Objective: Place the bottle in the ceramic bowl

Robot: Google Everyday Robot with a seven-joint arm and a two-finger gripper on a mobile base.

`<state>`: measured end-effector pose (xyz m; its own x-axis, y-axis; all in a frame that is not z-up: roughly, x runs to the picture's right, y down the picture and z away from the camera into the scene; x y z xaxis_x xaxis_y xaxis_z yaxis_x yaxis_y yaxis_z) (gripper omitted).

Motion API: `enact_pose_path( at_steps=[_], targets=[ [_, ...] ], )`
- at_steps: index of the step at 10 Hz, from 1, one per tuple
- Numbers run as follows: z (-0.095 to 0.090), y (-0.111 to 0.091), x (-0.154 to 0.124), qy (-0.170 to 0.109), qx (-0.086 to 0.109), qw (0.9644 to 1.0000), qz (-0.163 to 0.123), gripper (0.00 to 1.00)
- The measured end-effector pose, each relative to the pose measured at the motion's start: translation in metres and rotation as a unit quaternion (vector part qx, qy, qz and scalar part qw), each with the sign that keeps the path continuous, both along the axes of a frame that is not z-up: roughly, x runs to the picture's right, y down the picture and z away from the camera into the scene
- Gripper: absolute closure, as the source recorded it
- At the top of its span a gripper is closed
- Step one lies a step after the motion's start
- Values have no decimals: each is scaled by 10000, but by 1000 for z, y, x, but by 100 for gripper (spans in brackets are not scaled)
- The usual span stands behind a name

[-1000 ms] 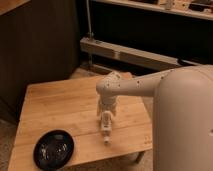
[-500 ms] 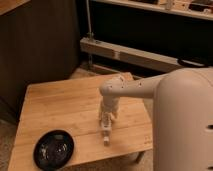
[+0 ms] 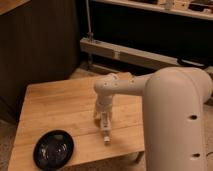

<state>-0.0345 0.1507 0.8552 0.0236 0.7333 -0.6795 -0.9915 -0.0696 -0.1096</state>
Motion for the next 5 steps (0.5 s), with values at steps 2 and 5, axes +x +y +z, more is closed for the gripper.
enact_pose_path(
  at_steps=[2, 5],
  targets=[
    [4, 3, -4, -21, -105, 9999, -45, 35],
    [5, 6, -14, -88, -193, 9995, -232, 60]
  ],
)
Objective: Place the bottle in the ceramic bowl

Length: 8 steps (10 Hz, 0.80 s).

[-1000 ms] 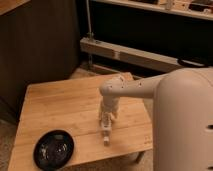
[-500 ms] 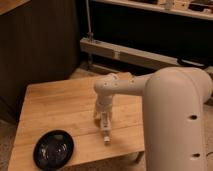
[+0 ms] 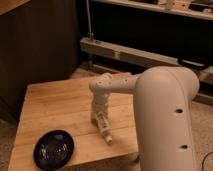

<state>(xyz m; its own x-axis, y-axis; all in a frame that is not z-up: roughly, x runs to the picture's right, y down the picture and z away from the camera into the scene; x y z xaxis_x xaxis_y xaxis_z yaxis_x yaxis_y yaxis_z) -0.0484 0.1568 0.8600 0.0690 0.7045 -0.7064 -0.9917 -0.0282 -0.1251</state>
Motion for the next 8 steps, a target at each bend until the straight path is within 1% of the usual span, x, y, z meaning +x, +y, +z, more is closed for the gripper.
enact_pose_path(
  at_steps=[1, 2, 3, 4, 6, 7, 8],
  targets=[
    [-1, 1, -4, -42, -13, 9999, -94, 72],
    [-3, 0, -4, -51, 9, 9999, -161, 82],
    [-6, -3, -5, -54, 25, 9998, -211, 90],
    [-15, -11, -8, -47, 31, 9997, -251, 98],
    [-36, -36, -10, 31, 23, 9999, -145, 100],
    [-51, -51, -12, 63, 37, 9999, -90, 100],
    [-70, -68, -22, 41, 74, 9999, -54, 100]
  ],
)
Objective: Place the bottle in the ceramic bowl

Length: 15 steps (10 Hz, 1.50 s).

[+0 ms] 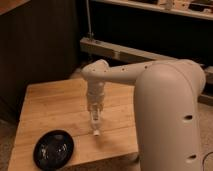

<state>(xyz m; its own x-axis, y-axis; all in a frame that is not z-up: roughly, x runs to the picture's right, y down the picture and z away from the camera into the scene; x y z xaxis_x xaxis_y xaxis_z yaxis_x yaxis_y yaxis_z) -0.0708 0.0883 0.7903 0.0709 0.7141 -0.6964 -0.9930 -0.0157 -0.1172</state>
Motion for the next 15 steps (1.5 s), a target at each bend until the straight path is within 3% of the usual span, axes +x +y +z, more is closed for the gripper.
enact_pose_path(
  at_steps=[2, 4, 5, 6, 7, 8, 14, 15],
  targets=[
    [-31, -23, -36, -168, 150, 9997, -15, 100],
    [-63, -24, -90, -673, 366, 9970, -73, 100],
    [-73, -22, -103, -907, 450, 9948, -99, 100],
    [-87, -14, -124, -1314, 558, 9895, -236, 100],
    [-93, -7, -136, -1534, 628, 9855, -366, 100],
    [-96, -5, -141, -1613, 646, 9840, -401, 100],
    [-95, -5, -140, -1619, 668, 9838, -395, 100],
    [-95, -4, -142, -1689, 726, 9822, -397, 100]
  ],
)
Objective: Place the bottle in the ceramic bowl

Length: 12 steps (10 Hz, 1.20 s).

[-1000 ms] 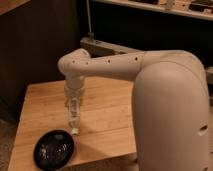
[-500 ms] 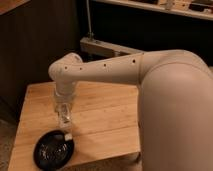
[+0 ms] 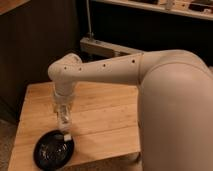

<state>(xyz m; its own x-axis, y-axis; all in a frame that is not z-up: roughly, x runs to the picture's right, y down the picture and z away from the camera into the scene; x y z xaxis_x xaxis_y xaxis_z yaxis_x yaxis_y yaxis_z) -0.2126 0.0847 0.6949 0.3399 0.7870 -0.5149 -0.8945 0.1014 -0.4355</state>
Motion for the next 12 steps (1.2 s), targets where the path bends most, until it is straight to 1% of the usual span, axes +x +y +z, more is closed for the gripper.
enact_pose_path(
  at_steps=[2, 3, 4, 5, 6, 7, 8, 10, 11, 12],
  targets=[
    [-10, 9, -16, -310, 207, 9993, -56, 100],
    [-20, 18, -31, -480, 313, 9983, -103, 100],
    [-30, 29, -47, -660, 416, 9968, -181, 100],
    [-41, 41, -66, -864, 498, 9945, -306, 100],
    [-47, 50, -78, -1013, 529, 9927, -396, 100],
    [-49, 61, -89, -1152, 544, 9906, -497, 100],
    [-45, 74, -95, -1247, 528, 9890, -601, 100],
    [-29, 97, -101, -1390, 462, 9854, -867, 100],
    [-23, 106, -102, -1444, 455, 9837, -966, 100],
    [-19, 111, -101, -1495, 499, 9820, -1044, 100]
  ],
)
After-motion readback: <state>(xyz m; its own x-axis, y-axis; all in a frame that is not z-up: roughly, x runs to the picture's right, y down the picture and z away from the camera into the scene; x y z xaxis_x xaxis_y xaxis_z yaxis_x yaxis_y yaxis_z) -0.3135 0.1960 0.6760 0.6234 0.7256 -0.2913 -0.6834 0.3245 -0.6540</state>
